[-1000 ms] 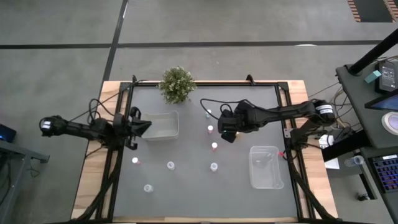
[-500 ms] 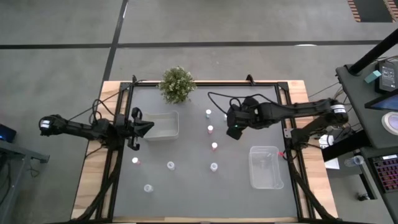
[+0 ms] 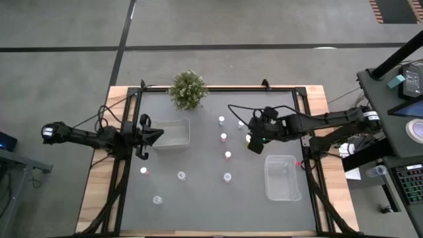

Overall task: Pick and place medicine bottles into bin by pill shape (circle, oval)
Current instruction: Put the orange pill bottle into the gray bin

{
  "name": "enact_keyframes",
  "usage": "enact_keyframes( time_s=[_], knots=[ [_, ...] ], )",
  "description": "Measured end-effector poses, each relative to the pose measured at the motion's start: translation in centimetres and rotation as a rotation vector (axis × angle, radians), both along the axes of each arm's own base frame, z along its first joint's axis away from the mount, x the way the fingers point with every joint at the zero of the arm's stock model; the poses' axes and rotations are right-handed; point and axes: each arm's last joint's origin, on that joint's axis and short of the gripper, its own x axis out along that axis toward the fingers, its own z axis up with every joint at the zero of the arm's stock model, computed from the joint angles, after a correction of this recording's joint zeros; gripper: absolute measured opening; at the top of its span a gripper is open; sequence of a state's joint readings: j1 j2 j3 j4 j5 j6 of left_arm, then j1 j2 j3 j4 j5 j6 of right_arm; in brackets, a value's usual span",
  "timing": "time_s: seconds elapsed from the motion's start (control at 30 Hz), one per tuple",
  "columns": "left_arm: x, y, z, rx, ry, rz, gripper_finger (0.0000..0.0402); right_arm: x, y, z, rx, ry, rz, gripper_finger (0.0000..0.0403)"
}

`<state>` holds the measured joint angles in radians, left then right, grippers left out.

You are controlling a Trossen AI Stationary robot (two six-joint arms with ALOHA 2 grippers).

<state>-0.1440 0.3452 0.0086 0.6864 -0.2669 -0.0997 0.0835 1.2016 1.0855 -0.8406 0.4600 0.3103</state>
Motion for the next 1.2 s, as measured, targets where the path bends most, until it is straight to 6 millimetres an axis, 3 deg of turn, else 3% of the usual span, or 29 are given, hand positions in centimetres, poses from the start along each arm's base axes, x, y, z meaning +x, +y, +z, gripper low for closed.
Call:
enact_keyframes(
  time_s=[0.2,0.43,0.7,1.0,1.2],
  knots=[
    [0.0,0.0,0.1,-0.003,-0.013,0.003,0.0002,-1.4,0.5,-1.7,-0.021,-0.048,0.109,0.0247],
    [-0.2,0.0,0.6,-0.01,-0.065,0.003,0.0002,-1.8,0.6,-3.0,-0.089,-0.261,0.204,0.0247],
    [-0.3,0.0,1.6,-0.023,-0.152,0.002,0.0002,-2.1,0.5,-4.3,-0.045,-0.198,0.152,0.0249],
    [0.1,0.0,1.9,-0.021,-0.138,0.003,0.0002,-3.2,0.5,-6.9,0.022,-0.048,0.149,0.0302],
    [0.3,0.0,1.8,-0.019,-0.125,0.004,0.0002,-3.7,0.2,-8.9,0.018,-0.045,0.181,0.0313]
  ],
)
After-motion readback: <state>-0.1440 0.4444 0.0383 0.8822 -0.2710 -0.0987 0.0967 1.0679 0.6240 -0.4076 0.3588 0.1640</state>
